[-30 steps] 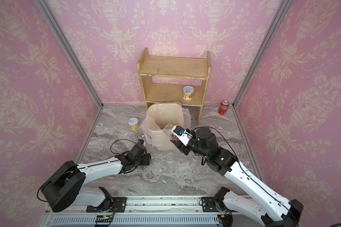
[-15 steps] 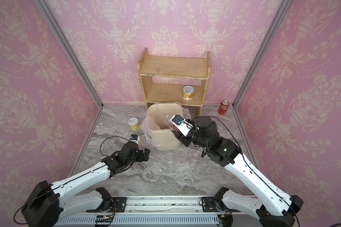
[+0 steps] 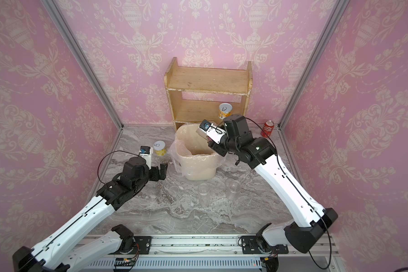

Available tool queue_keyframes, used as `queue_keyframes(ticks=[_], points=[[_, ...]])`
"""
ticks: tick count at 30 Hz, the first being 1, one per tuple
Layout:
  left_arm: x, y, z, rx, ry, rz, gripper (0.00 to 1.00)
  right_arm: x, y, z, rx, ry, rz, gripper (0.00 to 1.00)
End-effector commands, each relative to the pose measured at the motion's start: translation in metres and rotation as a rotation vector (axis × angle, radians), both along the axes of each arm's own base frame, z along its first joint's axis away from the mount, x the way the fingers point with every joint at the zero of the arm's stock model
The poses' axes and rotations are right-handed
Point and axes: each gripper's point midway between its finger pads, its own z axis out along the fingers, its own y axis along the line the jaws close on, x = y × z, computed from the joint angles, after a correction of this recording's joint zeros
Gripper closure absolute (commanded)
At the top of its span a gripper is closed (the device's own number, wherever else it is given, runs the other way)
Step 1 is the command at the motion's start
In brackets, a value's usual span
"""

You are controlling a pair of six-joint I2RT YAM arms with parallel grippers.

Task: Empty the moldy dried flower tea in the jars
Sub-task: Place the lid at the center of the board, then pour the moldy dried flower tea into the trash bin.

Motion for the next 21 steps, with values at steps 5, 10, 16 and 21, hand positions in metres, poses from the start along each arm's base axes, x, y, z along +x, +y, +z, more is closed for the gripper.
queue_keyframes(ticks=[5,10,16,21], points=[[0.009,-0.015,0.035,-0.05,-0.039,-0.174,0.01,0.019,-0.014,-0.013,-0.227,0.03,-0.004,0.92],[0.019,-0.01,0.043,-0.056,-0.066,-0.203,0.01,0.032,-0.021,-0.024,-0.337,0.05,-0.027,0.92],[0.028,0.003,0.031,0.02,-0.102,-0.179,0.01,0.044,-0.028,-0.03,-0.44,0.052,-0.053,0.93],[0.028,0.009,0.023,0.064,-0.121,-0.167,0.01,0.048,-0.029,-0.025,-0.506,0.011,-0.052,0.94]])
